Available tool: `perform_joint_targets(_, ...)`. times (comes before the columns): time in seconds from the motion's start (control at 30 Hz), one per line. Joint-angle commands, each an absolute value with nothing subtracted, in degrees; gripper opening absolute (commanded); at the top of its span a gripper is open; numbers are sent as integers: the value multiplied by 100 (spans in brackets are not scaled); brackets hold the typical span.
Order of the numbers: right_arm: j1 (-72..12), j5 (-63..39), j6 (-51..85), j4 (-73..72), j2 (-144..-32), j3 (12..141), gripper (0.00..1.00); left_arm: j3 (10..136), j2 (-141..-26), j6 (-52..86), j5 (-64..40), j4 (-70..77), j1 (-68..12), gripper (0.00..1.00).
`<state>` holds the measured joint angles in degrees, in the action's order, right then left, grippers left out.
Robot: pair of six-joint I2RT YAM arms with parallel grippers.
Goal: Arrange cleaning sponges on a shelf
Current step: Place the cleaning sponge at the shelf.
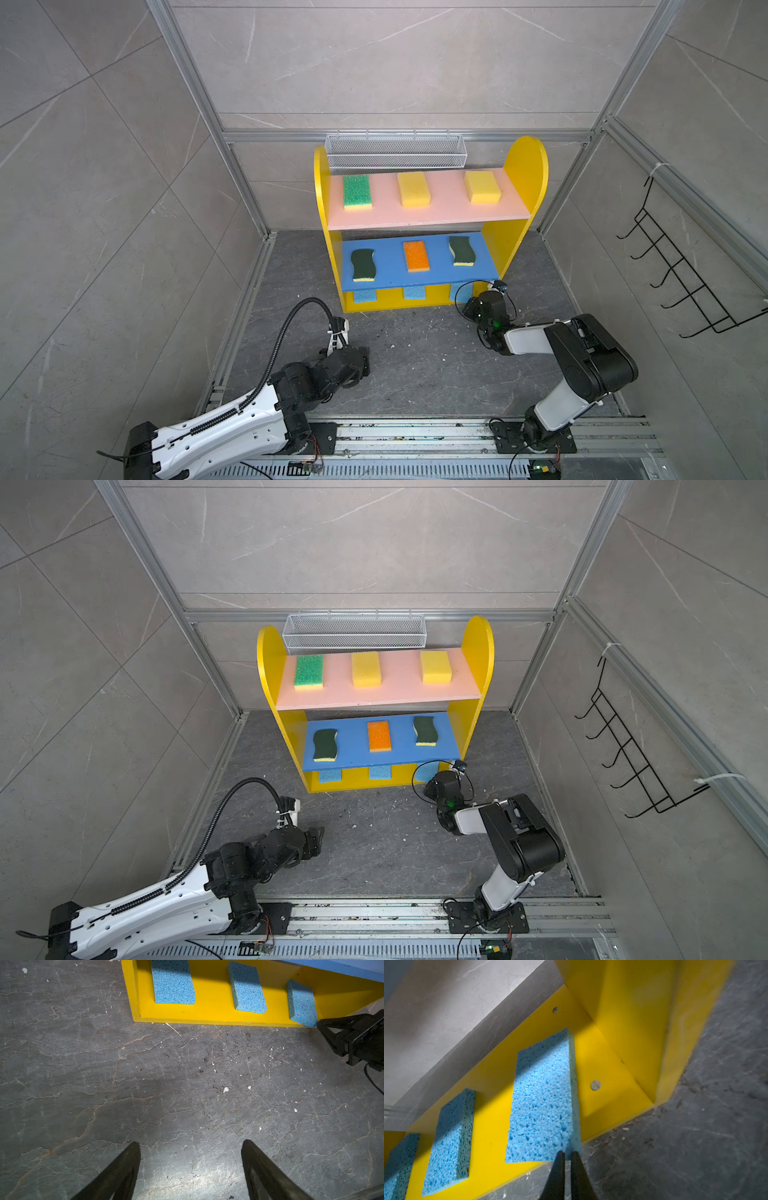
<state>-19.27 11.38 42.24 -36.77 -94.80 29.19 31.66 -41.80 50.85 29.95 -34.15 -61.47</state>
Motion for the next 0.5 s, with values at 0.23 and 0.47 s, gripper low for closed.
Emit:
perform_joint_targets(0.23, -2109, 1425, 4372, -3853, -9097, 2544, 11, 3011, -3972, 5013, 3155, -3258, -6137, 79)
perform_joint_targets(0.47, -2146, 1301, 4556, -3942, -9313, 2621, 9, 2892, -3902, 5031, 3182, -3189, -6136, 78)
